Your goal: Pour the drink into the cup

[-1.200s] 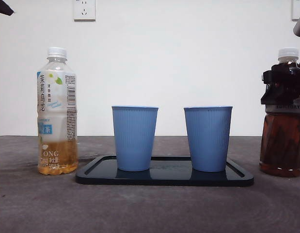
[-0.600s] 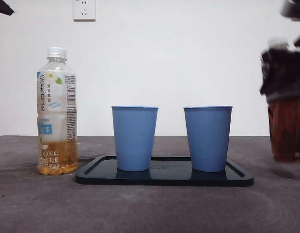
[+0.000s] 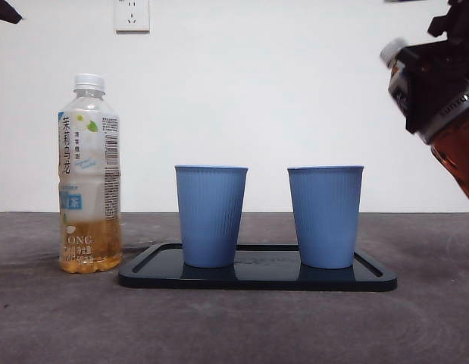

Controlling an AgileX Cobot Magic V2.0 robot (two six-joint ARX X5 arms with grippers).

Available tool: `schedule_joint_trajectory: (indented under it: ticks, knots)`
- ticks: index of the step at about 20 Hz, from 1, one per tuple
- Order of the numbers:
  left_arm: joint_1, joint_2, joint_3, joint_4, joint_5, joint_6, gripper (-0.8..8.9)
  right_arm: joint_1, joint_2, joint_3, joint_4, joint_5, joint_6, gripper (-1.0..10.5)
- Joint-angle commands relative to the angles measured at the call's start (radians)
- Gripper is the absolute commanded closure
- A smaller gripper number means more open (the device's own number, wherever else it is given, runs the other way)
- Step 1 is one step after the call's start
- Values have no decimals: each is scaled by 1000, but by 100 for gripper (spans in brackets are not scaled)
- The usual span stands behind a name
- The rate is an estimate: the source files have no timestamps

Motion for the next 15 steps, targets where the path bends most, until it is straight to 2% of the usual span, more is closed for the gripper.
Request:
schedule_joint_trajectory:
  ticks: [1, 4, 7, 13, 15]
  knots:
    - [-4, 6, 6, 9, 4, 13, 349, 63, 39, 87, -42, 97, -65, 740]
    - [-4, 6, 6, 10, 4, 19, 349, 139, 106, 163, -140, 259, -127, 740]
    - [-4, 6, 6, 11, 5, 21, 349, 200, 167, 222, -210, 374, -183, 740]
    - [-4, 6, 6, 4, 5, 21, 349, 270, 249, 246, -275, 579, -330, 740]
    - [-8, 6, 6, 3, 5, 21, 349, 281, 266, 246, -281, 623, -364, 740]
